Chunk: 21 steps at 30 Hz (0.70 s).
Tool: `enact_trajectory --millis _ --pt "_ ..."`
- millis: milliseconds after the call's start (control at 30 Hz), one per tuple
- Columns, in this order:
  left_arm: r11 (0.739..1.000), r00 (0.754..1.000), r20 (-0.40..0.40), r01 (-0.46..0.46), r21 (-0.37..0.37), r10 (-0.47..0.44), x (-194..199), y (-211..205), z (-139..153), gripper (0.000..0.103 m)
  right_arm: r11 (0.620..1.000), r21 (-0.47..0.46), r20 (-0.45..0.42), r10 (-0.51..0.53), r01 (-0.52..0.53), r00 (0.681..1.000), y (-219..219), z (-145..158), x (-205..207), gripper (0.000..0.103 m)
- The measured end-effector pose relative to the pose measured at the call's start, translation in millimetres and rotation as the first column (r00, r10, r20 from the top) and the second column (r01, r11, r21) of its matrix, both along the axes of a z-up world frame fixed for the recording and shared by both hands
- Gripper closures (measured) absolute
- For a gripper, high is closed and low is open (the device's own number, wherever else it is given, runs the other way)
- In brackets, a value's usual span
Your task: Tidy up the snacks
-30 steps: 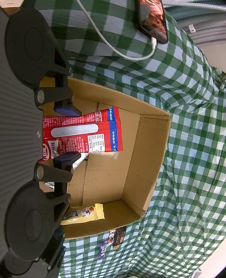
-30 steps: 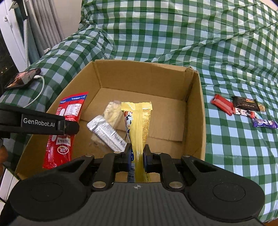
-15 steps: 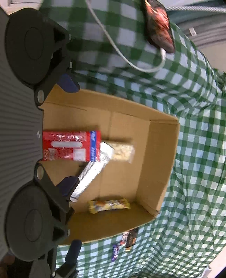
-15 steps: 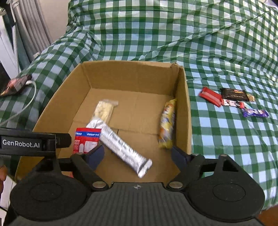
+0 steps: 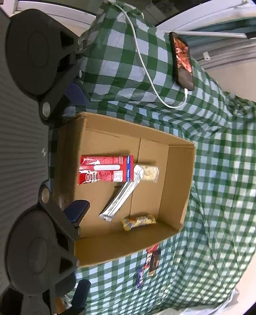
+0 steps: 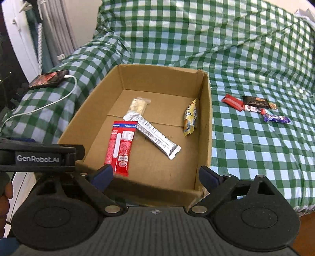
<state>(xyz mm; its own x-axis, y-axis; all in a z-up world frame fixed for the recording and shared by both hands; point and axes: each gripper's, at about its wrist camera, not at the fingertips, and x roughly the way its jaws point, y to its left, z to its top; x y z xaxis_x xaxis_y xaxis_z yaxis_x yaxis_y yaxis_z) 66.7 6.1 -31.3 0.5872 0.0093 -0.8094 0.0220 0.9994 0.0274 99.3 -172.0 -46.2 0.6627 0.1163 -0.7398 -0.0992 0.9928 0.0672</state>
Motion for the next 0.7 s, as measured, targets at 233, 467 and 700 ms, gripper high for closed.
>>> enact_trajectory --millis 233,467,700 --pt "1.0 0.998 0.057 0.006 0.01 -0.007 -38 -10 10 0.0 1.0 -0.027 0.066 0.0 0.002 0.998 -3 11 -41 0.006" --pt "1.0 0.996 0.091 -0.004 0.01 0.003 -63 -9 22 0.0 1.0 -0.012 0.126 -0.006 0.008 0.992 -4 18 -69 0.005" --pt "1.0 0.995 0.096 -0.002 0.004 0.001 -79 -11 29 0.0 1.0 -0.002 0.155 -0.004 0.005 0.988 -8 22 -87 0.004"
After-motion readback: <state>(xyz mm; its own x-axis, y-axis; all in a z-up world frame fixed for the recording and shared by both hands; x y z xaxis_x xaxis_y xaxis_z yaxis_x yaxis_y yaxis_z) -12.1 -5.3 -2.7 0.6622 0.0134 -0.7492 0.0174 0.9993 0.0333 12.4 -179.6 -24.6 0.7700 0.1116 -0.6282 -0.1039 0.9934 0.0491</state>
